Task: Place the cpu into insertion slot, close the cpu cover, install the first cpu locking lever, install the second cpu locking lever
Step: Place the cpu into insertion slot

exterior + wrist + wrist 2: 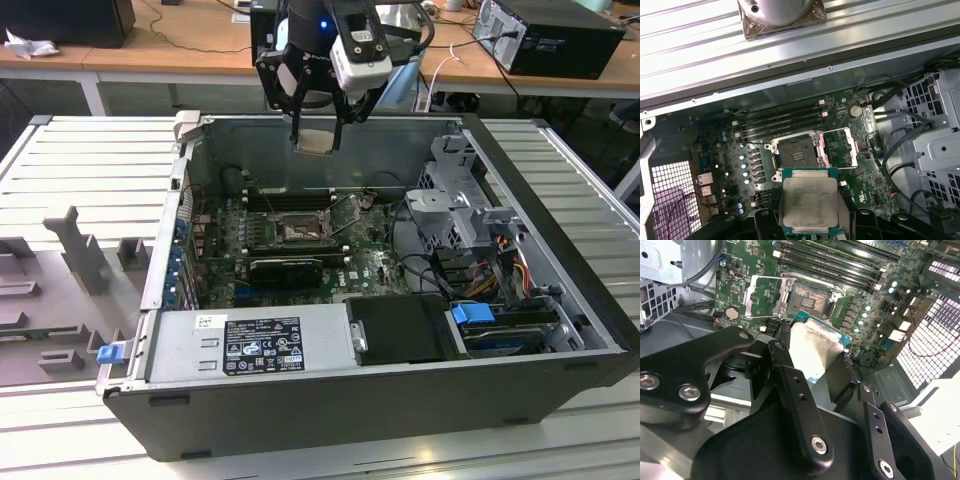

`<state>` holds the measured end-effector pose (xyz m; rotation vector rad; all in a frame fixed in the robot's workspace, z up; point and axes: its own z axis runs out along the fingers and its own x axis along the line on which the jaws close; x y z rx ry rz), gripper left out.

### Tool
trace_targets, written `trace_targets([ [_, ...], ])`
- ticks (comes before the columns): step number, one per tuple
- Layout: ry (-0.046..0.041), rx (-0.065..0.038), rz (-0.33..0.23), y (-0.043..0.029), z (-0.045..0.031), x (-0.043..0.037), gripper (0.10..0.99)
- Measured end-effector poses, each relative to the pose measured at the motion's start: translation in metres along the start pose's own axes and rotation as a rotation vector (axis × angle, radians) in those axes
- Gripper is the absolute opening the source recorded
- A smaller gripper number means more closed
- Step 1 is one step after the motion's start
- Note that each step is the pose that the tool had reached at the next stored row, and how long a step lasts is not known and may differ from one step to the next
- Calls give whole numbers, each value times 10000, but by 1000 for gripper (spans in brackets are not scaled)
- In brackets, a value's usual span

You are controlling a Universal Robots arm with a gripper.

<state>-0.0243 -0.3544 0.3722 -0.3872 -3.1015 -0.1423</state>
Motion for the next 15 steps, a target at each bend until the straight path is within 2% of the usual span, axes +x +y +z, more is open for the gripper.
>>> trace_targets([
  [15,-21,-6,235,0,0,0,525],
])
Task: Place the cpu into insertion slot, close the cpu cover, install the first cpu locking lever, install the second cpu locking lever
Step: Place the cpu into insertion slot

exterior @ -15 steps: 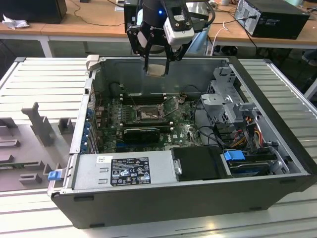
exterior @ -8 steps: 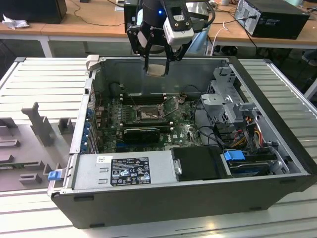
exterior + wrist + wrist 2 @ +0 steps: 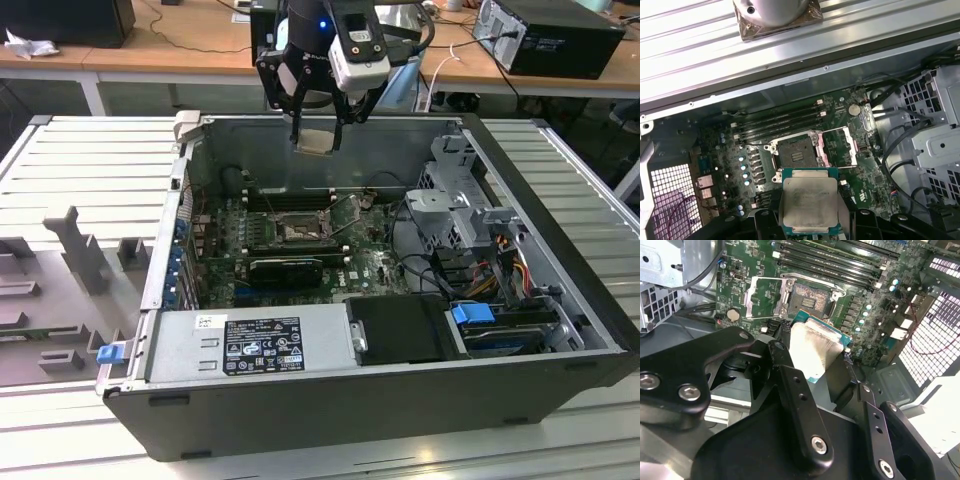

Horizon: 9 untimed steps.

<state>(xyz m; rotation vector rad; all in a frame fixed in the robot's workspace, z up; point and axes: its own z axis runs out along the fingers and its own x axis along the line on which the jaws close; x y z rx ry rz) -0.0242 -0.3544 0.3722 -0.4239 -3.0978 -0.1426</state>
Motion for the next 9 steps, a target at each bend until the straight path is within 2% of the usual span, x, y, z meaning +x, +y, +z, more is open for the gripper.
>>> trace_targets([
  [9,-11,-3,124,0,0,0,525],
])
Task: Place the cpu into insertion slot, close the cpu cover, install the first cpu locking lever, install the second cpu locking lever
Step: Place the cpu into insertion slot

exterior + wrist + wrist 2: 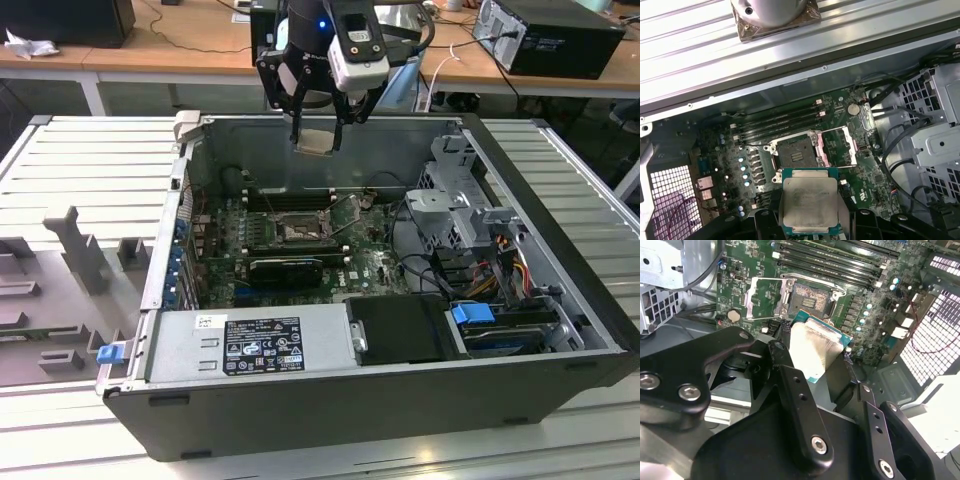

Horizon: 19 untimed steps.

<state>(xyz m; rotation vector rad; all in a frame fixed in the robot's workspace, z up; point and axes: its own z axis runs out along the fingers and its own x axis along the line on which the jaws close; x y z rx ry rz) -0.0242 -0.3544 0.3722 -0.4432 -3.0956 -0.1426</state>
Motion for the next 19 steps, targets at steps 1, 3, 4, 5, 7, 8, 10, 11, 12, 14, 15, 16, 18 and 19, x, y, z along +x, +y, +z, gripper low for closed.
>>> trace_targets([
  [1,-2,-1,22,0,0,0,525],
  [3,-4,-1,46,0,0,0,525],
  [4,-5,-2,58,0,0,0,525],
  [5,-6,-2,67,0,0,0,525],
  [7,-8,-2,93,0,0,0,525],
  [8,-10,-3,110,0,0,0,525],
  [10,-12,-3,131,0,0,0,525],
  [11,-13,-4,150,0,0,0,525],
  [12,-16,-4,176,0,0,0,525],
  [14,-19,-6,214,0,0,0,525],
  [15,-21,-5,233,0,0,0,525],
  [16,-22,-6,244,0,0,0,525],
  [18,-24,-6,269,0,0,0,525],
  [19,-25,-7,281,0,0,0,525],
])
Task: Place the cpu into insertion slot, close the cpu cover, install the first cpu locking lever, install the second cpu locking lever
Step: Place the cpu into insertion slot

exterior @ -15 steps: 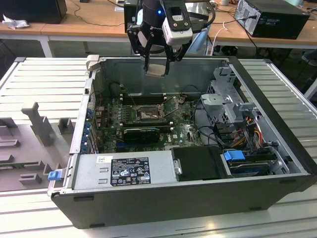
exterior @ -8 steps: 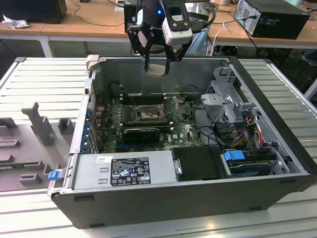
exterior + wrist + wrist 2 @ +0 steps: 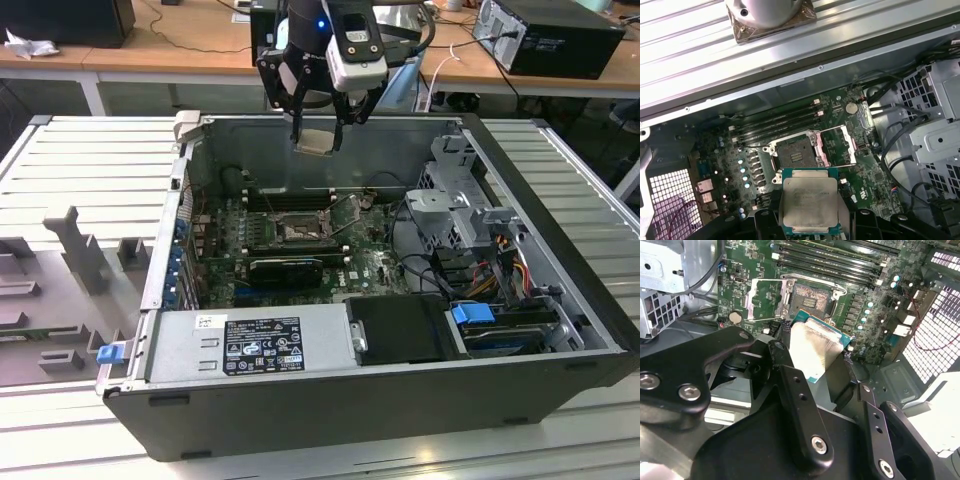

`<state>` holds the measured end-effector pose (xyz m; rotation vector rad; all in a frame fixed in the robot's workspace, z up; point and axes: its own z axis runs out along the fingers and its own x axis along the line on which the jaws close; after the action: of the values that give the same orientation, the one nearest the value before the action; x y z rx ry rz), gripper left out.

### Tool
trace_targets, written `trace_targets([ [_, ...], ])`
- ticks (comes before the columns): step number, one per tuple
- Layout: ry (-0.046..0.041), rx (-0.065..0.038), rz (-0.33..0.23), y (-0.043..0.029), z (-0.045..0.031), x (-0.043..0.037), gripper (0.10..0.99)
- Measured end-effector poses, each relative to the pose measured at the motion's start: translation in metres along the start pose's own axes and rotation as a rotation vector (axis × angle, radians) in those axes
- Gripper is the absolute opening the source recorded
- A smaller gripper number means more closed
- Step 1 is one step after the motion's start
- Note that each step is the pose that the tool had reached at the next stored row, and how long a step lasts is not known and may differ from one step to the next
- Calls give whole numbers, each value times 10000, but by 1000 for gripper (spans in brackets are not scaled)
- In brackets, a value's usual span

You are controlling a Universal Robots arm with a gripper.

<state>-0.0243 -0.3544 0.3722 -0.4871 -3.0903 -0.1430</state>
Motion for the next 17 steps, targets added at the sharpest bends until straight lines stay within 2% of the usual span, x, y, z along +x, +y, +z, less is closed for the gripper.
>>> trace_targets([
  [17,-27,-7,300,0,0,0,525],
])
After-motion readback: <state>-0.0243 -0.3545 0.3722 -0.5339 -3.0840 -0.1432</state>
